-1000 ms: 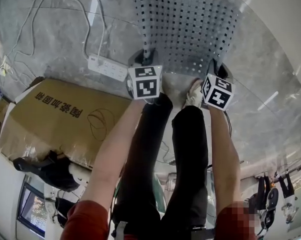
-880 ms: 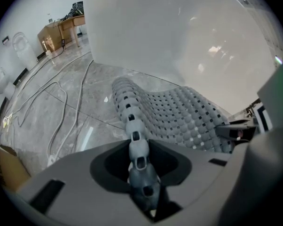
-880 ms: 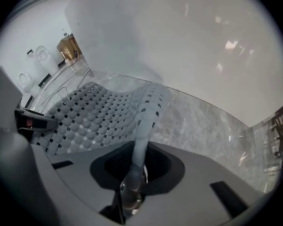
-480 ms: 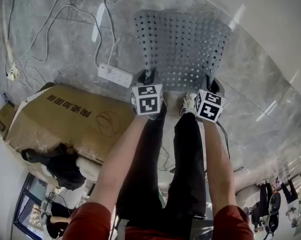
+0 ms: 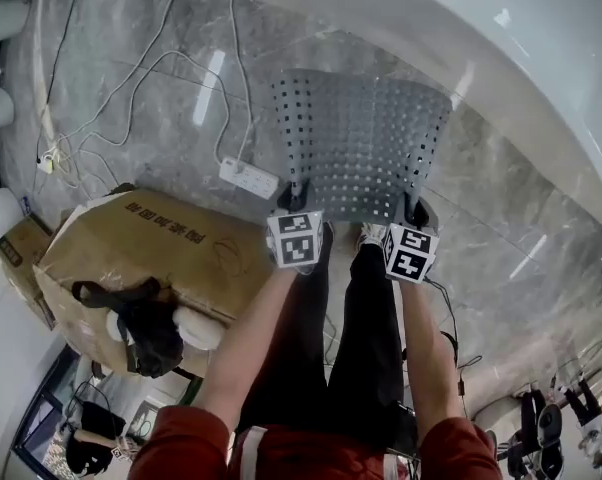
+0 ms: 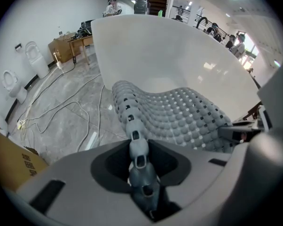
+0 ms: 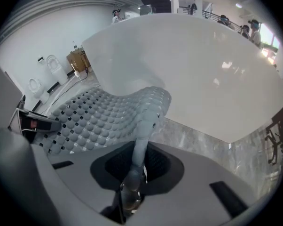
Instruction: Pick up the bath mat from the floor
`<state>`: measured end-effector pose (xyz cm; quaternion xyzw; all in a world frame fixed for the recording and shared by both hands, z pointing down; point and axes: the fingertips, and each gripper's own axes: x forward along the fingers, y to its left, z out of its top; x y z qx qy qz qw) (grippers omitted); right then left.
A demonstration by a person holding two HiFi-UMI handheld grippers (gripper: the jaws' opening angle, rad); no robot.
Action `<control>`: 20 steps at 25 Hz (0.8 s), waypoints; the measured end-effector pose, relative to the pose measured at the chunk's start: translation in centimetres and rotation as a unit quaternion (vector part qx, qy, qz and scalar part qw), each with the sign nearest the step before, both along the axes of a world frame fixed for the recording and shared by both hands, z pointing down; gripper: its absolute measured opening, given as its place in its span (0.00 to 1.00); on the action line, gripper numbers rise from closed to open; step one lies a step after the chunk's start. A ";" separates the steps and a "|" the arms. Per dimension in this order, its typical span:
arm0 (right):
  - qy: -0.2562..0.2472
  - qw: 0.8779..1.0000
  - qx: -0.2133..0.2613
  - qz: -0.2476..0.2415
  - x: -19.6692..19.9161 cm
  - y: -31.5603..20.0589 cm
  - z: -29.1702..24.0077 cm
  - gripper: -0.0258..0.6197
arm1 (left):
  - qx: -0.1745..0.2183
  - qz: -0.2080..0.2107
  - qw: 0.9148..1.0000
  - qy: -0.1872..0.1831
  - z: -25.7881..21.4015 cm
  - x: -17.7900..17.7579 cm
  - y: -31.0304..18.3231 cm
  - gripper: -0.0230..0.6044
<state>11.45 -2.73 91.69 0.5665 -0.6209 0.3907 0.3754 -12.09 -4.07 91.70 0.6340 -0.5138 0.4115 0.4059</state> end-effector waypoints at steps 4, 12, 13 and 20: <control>0.001 1.000 0.011 -0.002 0.6 0.5 -5.2 0.14 | 0.007 -0.005 1.000 0.000 -4.9 0.5 0.4 0.22; -0.008 0.998 0.049 0.023 1.6 0.0 -16.3 0.14 | 0.052 0.000 0.999 0.006 -16.3 0.7 -1.1 0.21; -0.008 0.998 0.058 0.025 1.7 -0.3 -17.8 0.14 | 0.059 0.000 0.998 0.008 -17.8 0.9 -1.5 0.21; 0.000 0.992 0.122 0.026 2.9 -1.6 -28.7 0.14 | 0.116 -0.001 0.993 0.022 -28.5 2.2 -2.8 0.21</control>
